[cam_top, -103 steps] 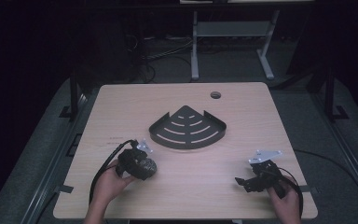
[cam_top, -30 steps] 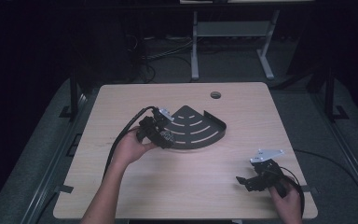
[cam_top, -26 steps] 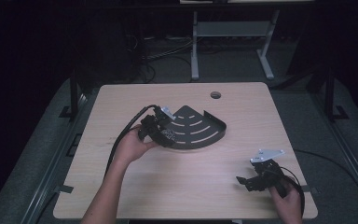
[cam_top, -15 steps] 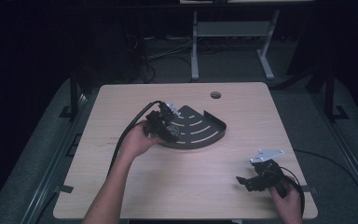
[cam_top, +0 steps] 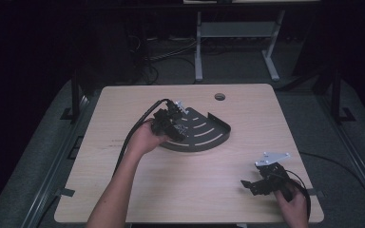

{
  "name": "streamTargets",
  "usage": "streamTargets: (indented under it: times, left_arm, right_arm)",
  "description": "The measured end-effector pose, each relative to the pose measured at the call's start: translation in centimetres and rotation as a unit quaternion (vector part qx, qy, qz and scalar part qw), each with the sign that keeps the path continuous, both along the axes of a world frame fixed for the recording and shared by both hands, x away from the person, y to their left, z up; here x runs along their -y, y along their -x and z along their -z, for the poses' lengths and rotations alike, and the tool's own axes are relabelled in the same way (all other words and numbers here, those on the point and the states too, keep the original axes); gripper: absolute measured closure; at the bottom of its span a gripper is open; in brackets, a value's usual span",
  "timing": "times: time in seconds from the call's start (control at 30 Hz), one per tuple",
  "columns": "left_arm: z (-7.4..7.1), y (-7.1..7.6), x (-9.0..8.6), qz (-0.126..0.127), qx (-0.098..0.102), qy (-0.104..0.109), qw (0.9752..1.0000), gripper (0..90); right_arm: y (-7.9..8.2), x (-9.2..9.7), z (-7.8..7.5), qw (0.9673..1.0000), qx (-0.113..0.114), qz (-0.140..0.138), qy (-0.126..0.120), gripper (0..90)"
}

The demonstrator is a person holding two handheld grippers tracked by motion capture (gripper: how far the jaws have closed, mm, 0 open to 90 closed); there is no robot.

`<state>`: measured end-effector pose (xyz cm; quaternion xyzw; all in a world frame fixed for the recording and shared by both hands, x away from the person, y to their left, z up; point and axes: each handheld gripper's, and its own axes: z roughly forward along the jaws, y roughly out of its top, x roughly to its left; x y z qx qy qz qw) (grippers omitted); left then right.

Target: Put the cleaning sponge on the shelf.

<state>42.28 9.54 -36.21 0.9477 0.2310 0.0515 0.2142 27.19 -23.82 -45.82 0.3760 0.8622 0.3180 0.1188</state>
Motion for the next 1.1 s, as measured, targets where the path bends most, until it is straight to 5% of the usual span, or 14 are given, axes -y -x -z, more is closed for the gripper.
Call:
streamTargets:
  times: [0.53,0.93,1.1]
  left_arm:
    - [0.6,-1.5,1.0,-0.008,-0.008,-0.001,0.9999,33.9]
    - [1.4,-3.4,1.3,-0.018,-0.013,-0.023,0.9995,33.9]
    - [3.0,-3.9,1.8,-0.038,-0.009,-0.043,0.9983,33.8]
  right_arm:
    - [0.0,0.0,0.0,1.0000,-0.001,-0.001,0.000,14.0]
    - [0.0,0.0,0.0,1.0000,-0.002,0.000,0.000,14.0]
    - [0.0,0.2,-0.1,1.0000,-0.003,0.000,-0.003,14.0]
